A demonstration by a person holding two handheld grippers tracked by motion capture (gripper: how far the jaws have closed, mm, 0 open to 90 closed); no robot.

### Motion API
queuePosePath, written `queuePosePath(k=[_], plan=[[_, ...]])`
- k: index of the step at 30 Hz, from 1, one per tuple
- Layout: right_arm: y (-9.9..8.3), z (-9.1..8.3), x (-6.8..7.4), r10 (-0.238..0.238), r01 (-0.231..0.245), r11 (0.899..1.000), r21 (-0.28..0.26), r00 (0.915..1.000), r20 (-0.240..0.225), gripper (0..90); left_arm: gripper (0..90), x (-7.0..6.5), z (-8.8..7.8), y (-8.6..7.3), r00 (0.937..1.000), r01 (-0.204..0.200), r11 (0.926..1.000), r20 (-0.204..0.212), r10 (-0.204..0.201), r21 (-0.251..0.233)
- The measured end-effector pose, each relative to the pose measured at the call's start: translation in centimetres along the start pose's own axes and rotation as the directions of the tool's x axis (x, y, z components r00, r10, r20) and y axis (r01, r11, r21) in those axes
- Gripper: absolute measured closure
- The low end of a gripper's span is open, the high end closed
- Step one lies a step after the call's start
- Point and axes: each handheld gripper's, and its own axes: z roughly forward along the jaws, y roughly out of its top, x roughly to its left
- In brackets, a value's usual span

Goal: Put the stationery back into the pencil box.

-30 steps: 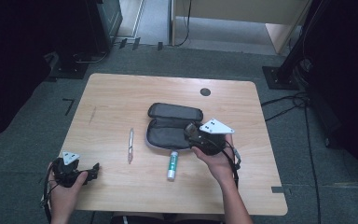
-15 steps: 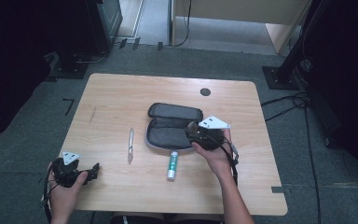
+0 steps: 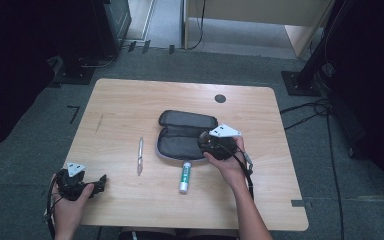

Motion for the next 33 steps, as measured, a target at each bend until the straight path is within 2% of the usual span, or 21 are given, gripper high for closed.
queuePosePath(k=[8, 16, 23, 27, 31, 32, 33], plan=[[0.3, 0.9, 0.4, -0.012, 0.012, 1.000, 0.004, 0.9999, -0.012, 41.5, 0.0, 0.0, 0.0, 0.0, 1.0000, 0.000, 1.0000, 0.000, 0.000, 0.000], [0.8, 2.3, 1.6, -0.057, 0.059, 0.998, 0.037, 0.9968, -0.056, 41.4, 0.0, 0.0, 0.0, 0.0, 1.0000, 0.000, 1.0000, 0.000, 0.000, 0.000], [0.9, 3.1, 2.0, -0.064, 0.068, 0.996, 0.053, 0.9955, -0.069, 41.4, 0.0, 0.0, 0.0, 0.0, 1.0000, 0.001, 1.0000, 0.000, -0.001, -0.001], [1.1, 3.8, 2.2, -0.054, 0.059, 0.995, 0.077, 0.9963, -0.067, 41.4, 0.0, 0.0, 0.0, 0.0, 1.0000, -0.003, 1.0000, 0.001, 0.003, 0.001], [1.4, 4.7, 2.4, -0.050, 0.058, 0.990, 0.125, 0.9962, -0.071, 41.3, 0.0, 0.0, 0.0, 0.0, 1.0000, -0.003, 1.0000, 0.001, 0.003, 0.001], [1.4, 5.2, 2.4, -0.043, 0.053, 0.987, 0.152, 0.9965, -0.073, 41.4, 0.0, 0.0, 0.0, 0.0, 1.0000, -0.003, 1.0000, 0.001, 0.003, 0.000], [1.4, 5.2, 2.4, -0.043, 0.053, 0.987, 0.152, 0.9965, -0.073, 41.4, 0.0, 0.0, 0.0, 0.0, 1.0000, -0.003, 1.0000, 0.001, 0.003, 0.000]])
